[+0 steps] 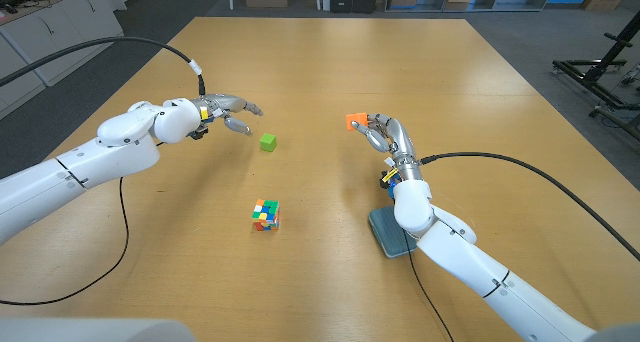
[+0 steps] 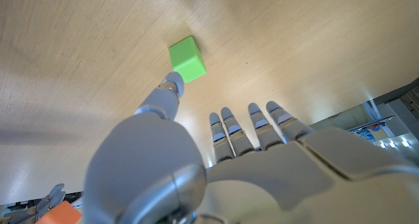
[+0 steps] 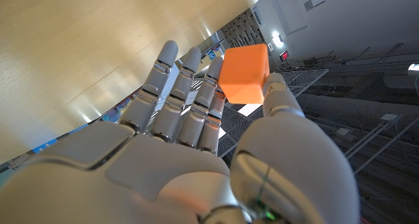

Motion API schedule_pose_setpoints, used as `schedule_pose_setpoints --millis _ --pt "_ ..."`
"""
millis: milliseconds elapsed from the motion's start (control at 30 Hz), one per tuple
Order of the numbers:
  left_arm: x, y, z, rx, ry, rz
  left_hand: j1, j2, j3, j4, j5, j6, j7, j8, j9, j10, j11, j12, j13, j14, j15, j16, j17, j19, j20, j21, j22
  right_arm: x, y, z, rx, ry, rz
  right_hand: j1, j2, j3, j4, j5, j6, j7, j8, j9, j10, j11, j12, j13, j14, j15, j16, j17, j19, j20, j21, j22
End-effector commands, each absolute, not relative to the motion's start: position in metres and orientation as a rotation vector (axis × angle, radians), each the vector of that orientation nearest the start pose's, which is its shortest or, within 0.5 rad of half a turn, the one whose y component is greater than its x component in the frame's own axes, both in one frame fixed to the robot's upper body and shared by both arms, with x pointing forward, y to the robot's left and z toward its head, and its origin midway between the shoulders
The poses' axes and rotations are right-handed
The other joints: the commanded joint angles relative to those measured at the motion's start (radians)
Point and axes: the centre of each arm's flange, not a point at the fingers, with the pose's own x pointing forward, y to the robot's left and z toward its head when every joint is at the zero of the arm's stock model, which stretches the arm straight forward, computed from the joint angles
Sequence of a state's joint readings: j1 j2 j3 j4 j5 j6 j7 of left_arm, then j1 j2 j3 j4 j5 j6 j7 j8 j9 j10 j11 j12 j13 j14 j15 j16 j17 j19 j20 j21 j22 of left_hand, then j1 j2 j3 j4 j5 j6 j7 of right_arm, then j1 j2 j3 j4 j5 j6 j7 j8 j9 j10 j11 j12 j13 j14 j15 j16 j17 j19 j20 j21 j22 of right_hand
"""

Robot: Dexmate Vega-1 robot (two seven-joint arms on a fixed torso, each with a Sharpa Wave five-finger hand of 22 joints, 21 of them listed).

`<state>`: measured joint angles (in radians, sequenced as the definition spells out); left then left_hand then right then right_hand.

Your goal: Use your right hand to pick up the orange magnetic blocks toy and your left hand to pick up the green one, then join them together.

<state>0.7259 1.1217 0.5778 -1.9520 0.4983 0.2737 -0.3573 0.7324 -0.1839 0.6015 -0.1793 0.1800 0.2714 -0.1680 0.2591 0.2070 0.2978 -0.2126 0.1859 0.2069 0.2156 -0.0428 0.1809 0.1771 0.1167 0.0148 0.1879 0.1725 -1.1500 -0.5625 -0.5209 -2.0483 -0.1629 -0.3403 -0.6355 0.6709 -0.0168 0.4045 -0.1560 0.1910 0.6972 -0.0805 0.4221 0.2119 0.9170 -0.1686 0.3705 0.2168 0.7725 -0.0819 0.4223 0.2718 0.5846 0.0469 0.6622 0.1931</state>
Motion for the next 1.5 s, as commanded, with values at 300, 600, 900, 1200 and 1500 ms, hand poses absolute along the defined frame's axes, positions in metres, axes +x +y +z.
schedule_pose_setpoints --millis 300,600,900,1200,1500 --pt "0.583 0.282 0.038 1.796 -0.337 -0.109 0.011 -0.001 -0.01 -0.001 0.004 0.005 -0.006 0.006 0.001 0.009 0.0 0.006 0.003 0.004 -0.139 0.008 0.003 -0.003 -0.009 -0.002 0.0 0.513 -0.17 -0.055 -0.586 -0.645 -0.254 0.096 0.087 0.002 0.004 -0.001 0.122 -0.113 0.008 0.001 0.062 -0.05 0.004 0.003 0.011 -0.068 0.001 0.004 0.003 0.004 0.007 0.004" --pt "0.594 0.277 0.032 1.777 -0.34 -0.131 0.026 0.003 -0.029 -0.001 0.008 -0.088 0.037 -0.022 0.001 -0.037 0.004 -0.001 0.001 -0.009 -0.135 0.006 0.004 -0.005 -0.011 0.0 0.0 0.511 -0.17 -0.055 -0.592 -0.638 -0.261 0.096 0.086 0.001 0.004 -0.001 0.121 -0.114 0.008 0.001 0.064 -0.05 0.004 0.003 0.01 -0.069 0.0 0.004 0.004 0.004 0.008 0.004" --pt "0.598 0.276 0.031 1.79 -0.338 -0.123 0.036 0.007 -0.035 0.0 0.009 -0.119 0.052 -0.028 0.001 -0.056 0.012 -0.001 0.001 -0.022 -0.131 0.004 0.003 -0.002 -0.011 0.001 0.0 0.511 -0.169 -0.055 -0.592 -0.636 -0.261 0.097 0.087 0.002 0.004 -0.002 0.123 -0.113 0.008 0.001 0.065 -0.05 0.004 0.004 0.009 -0.066 -0.002 0.005 0.003 0.005 0.008 0.004" --pt "0.605 0.273 0.025 1.827 -0.333 -0.104 0.045 0.011 -0.036 0.0 0.009 -0.097 0.044 -0.016 0.002 -0.042 0.01 0.007 0.001 -0.017 -0.133 0.007 0.003 -0.001 -0.011 0.001 0.0 0.513 -0.167 -0.054 -0.596 -0.633 -0.257 0.097 0.086 0.001 0.005 -0.002 0.121 -0.113 0.008 0.001 0.064 -0.05 0.002 0.004 0.008 -0.066 -0.002 0.005 0.002 0.007 0.008 0.004" --pt "0.617 0.27 0.016 1.812 -0.337 -0.136 0.052 0.011 -0.041 0.0 0.01 -0.072 0.039 -0.003 0.002 -0.021 0.012 0.016 0.001 0.0 -0.137 0.014 0.003 0.007 -0.012 0.004 0.0 0.512 -0.166 -0.053 -0.597 -0.637 -0.259 0.097 0.087 0.0 0.005 -0.002 0.123 -0.114 0.008 0.001 0.064 -0.05 0.001 0.004 0.008 -0.066 -0.002 0.006 0.001 0.008 0.009 0.004"
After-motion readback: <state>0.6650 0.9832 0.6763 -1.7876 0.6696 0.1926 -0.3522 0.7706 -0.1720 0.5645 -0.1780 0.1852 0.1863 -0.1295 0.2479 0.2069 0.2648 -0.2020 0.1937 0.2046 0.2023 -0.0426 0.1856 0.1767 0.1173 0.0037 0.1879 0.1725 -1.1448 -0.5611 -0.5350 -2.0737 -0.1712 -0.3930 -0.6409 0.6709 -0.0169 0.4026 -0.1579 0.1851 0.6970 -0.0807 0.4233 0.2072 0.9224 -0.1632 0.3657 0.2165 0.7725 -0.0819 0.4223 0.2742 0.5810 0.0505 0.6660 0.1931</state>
